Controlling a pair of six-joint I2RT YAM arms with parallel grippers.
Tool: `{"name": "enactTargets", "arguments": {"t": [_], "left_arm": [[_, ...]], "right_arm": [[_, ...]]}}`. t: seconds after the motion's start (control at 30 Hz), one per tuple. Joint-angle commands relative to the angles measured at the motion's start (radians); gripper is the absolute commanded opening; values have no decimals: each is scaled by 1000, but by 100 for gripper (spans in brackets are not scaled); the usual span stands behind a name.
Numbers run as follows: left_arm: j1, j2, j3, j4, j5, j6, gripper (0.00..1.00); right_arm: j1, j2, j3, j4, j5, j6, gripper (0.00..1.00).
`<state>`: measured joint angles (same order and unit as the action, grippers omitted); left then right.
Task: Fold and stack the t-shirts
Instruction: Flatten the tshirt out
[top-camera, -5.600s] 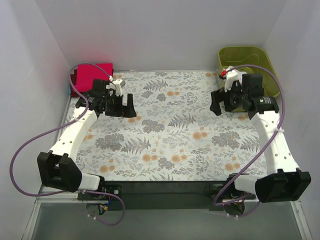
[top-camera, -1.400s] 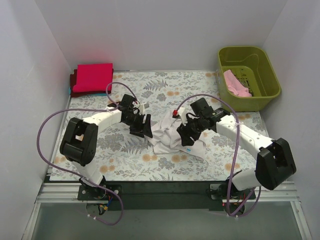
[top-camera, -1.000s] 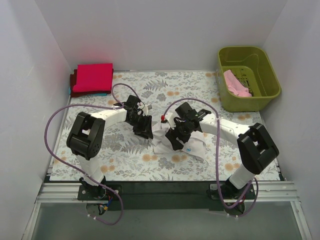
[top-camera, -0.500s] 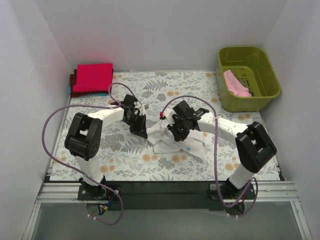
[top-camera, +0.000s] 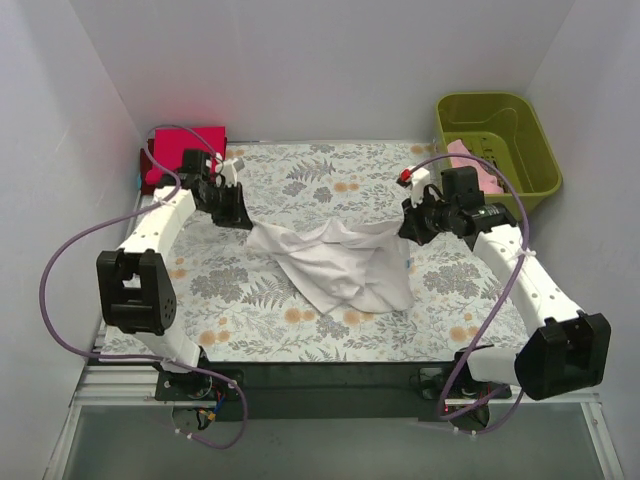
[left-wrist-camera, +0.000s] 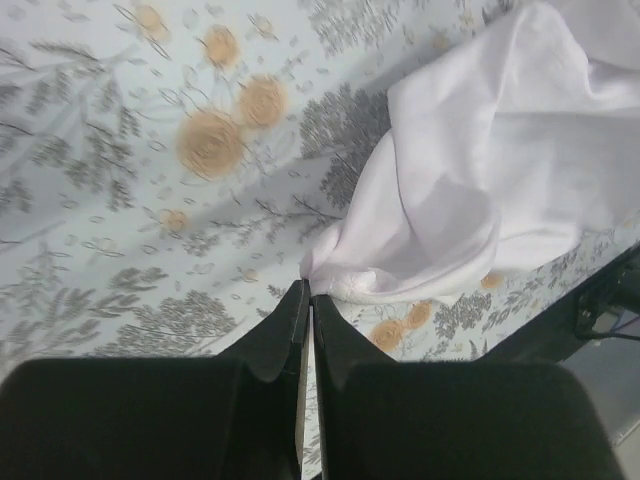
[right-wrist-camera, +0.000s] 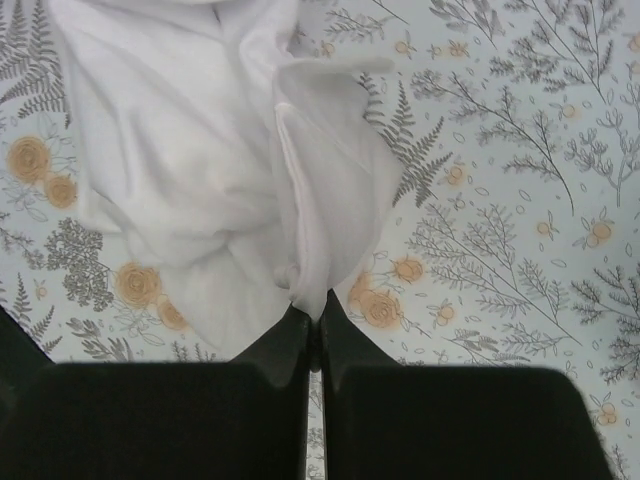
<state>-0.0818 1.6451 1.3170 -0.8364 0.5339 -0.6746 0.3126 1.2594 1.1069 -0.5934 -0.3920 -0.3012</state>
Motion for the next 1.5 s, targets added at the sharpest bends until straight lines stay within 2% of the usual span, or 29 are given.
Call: {"name": "enactTargets", "arguments": {"t": [0.0, 0.1, 0.17, 0.43, 0.57, 0.63, 0.73, 0.77, 0.83, 0.87, 0.93, 0.97, 1.0, 1.07, 1.17, 1.3, 1.47], "left_arm": [[76, 62, 135, -44, -34, 50, 0], [112, 163, 203, -75, -25, 58, 0], [114, 208, 238, -84, -57, 72, 0], [145, 202, 186, -62, -138, 176, 0], [145, 99, 20, -49, -161, 274, 0], [143, 46, -47, -46, -190, 331, 0], [145, 4, -137, -35, -215, 365, 0], [145, -1, -151, -26, -218, 366, 0], [146, 2, -157, -20, -221, 365, 0], [146, 11, -151, -27, -218, 365, 0], [145, 30, -124, -47, -210, 362, 0], [145, 45, -116, -61, -198, 356, 0], [145, 48, -108, -66, -192, 354, 1], [145, 53, -95, -70, -178, 345, 11], [145, 50, -87, -82, -167, 336, 25], [145, 39, -84, -107, -135, 331, 31], [148, 16, -73, -141, -121, 311, 40]], "right_arm": [[-69, 60, 28, -80, -108, -64, 1], [-67, 86, 27, -92, -188, -65, 1], [-66, 89, 13, -89, -186, -59, 1], [-81, 55, -64, -112, -123, -95, 1], [-67, 25, -169, -173, -136, -191, 1], [-58, 5, -226, -180, -94, -263, 1], [-58, 35, -222, -187, -41, -306, 1], [-58, 52, -216, -197, -28, -315, 16], [-58, 101, -177, -230, 18, -332, 30], [-58, 113, -153, -246, 27, -334, 49], [-58, 141, -61, -279, -23, -302, 63], [-58, 146, -32, -278, -60, -279, 65], [-52, 156, -3, -276, -140, -250, 65], [-27, 199, 82, -263, -209, -173, 64], [43, 251, 134, -205, -229, -72, 59], [114, 331, 126, -123, -197, -24, 55], [121, 445, 160, -69, -160, 30, 52]]}}
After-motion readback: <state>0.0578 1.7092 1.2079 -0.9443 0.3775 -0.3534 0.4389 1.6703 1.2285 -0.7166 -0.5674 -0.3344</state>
